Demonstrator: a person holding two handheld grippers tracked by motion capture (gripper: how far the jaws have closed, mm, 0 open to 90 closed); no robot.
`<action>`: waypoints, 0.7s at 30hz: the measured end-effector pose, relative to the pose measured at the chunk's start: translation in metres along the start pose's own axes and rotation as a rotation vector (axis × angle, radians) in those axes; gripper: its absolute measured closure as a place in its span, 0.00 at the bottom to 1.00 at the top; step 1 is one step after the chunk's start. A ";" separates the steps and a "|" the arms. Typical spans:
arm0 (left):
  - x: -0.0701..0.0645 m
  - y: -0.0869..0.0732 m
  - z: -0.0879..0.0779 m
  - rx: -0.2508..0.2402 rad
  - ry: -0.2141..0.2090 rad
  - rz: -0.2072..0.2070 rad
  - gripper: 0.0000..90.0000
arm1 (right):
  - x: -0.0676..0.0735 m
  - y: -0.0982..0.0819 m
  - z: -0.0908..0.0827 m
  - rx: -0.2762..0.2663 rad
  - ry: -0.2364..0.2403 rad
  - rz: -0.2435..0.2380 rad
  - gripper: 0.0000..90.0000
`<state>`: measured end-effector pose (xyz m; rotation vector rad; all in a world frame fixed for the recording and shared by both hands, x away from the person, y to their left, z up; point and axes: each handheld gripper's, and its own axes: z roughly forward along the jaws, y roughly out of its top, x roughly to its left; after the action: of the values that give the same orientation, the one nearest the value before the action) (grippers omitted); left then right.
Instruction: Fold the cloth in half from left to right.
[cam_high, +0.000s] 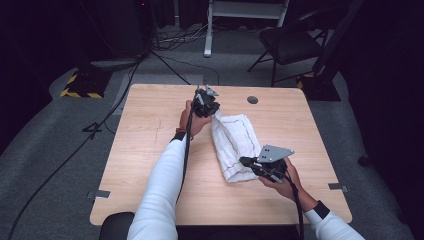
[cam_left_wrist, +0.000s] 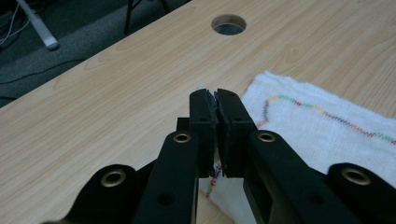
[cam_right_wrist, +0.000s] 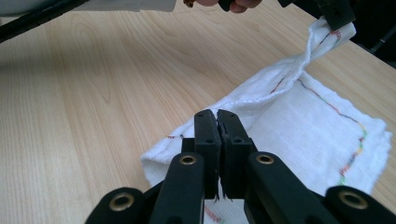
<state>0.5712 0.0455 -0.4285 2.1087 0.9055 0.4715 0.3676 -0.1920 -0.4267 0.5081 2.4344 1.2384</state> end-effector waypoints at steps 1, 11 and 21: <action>-0.002 0.002 0.002 0.002 -0.003 0.006 0.95 | -0.002 -0.003 -0.004 0.004 -0.008 0.002 0.98; -0.027 0.018 0.028 0.027 -0.024 0.048 0.95 | -0.014 -0.024 -0.021 0.036 -0.046 0.037 0.98; -0.047 0.028 0.052 0.045 -0.039 0.078 0.95 | -0.019 -0.044 -0.029 0.081 -0.059 0.062 0.98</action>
<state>0.5822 -0.0285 -0.4413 2.1927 0.8204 0.4528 0.3640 -0.2448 -0.4436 0.6388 2.4434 1.1365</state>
